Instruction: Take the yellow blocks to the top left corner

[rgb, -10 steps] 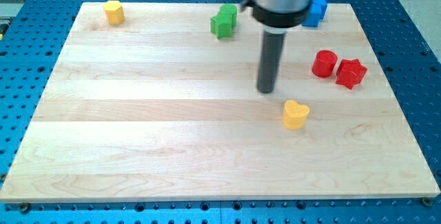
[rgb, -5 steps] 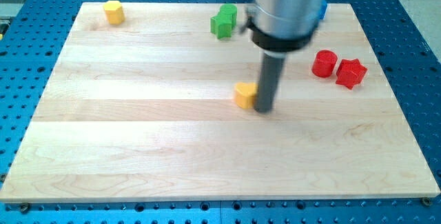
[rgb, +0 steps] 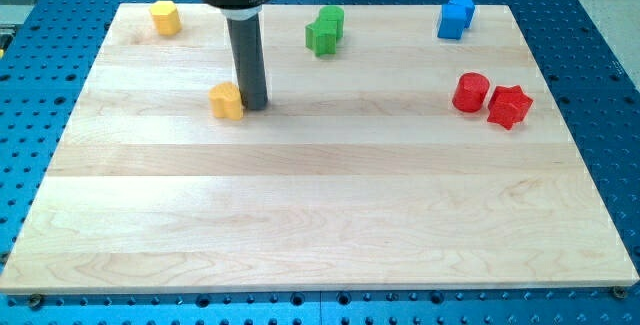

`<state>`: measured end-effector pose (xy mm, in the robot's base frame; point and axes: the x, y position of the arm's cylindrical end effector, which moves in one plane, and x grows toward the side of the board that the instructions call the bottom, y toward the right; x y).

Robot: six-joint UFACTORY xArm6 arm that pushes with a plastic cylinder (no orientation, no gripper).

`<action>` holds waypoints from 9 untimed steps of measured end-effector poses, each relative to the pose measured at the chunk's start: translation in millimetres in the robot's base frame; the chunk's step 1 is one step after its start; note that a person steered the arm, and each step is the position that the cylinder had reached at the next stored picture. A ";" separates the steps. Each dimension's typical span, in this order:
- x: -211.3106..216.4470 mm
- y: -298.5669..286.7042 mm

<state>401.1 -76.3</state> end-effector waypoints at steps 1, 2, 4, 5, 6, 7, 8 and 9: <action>11.7 -12.0; 0.7 -44.5; 5.9 -73.4; -17.2 -95.4; -68.6 -110.9; -79.1 -117.8; -54.8 -139.9; -89.8 -162.1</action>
